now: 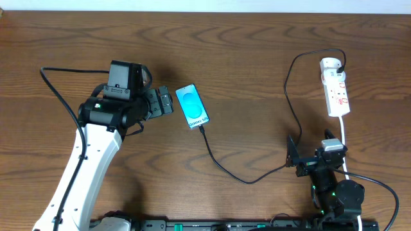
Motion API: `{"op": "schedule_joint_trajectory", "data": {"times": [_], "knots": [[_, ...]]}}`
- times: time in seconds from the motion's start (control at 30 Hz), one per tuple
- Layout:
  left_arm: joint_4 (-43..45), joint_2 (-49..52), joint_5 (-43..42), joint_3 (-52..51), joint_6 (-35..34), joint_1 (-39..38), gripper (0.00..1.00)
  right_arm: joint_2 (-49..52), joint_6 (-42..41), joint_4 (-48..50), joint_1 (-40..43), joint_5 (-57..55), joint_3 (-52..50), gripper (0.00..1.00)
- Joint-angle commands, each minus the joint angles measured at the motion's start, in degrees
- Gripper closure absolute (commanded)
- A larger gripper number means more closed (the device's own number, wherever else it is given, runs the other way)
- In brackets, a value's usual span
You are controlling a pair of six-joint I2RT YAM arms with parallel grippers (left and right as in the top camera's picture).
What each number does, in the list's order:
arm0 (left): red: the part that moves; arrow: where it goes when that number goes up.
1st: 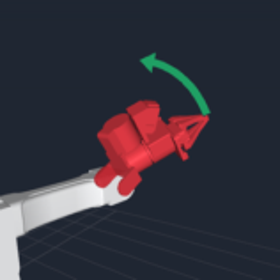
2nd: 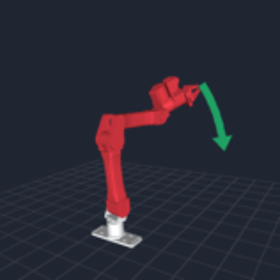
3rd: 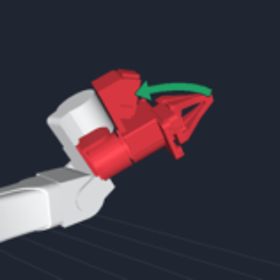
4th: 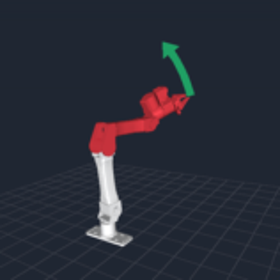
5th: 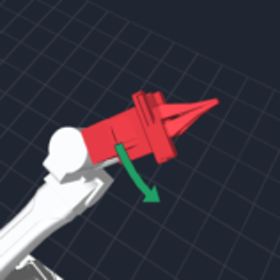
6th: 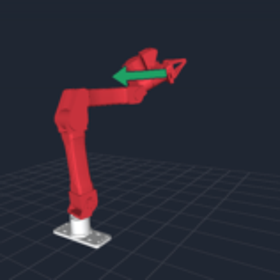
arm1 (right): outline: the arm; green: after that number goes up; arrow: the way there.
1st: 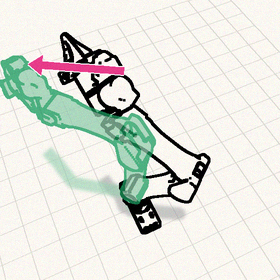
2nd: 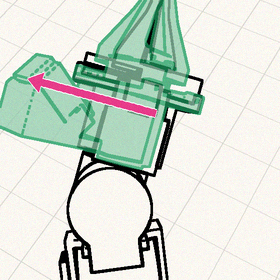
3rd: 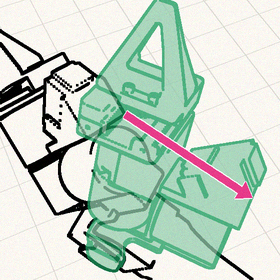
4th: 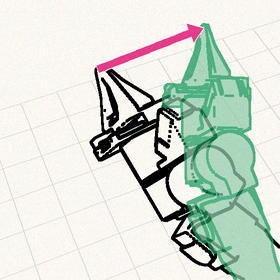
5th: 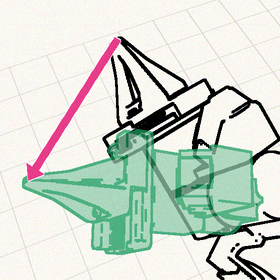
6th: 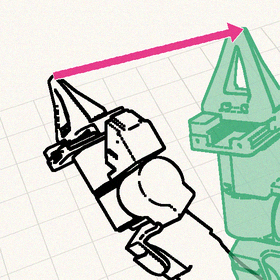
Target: Plug charger to phone and switch on socket
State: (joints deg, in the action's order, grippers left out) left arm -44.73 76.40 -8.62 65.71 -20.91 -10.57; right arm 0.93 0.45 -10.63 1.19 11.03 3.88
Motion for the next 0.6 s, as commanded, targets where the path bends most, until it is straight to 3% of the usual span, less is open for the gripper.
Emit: {"op": "schedule_joint_trajectory", "data": {"times": [0.0,0.23,0.43,0.57], "knots": [[-0.02,0.33,0.76,0.52,0.55,0.24,0.01,-0.63,0.46,0.15,-0.44,-0.39,-0.61,0.01],[-0.02,0.24,0.76,0.39,0.55,0.24,0.01,-0.63,0.46,0.15,-0.44,-0.39,-0.61,0.01],[0.61,-10.62,11.34,-5.2,0.55,0.26,0.01,-0.63,0.46,0.15,-0.44,-0.39,-0.61,0.01],[7.26,-19.96,12.92,-13.03,0.81,2.08,0.01,-0.63,0.46,0.15,-0.44,-0.39,-0.61,0.01]]}}
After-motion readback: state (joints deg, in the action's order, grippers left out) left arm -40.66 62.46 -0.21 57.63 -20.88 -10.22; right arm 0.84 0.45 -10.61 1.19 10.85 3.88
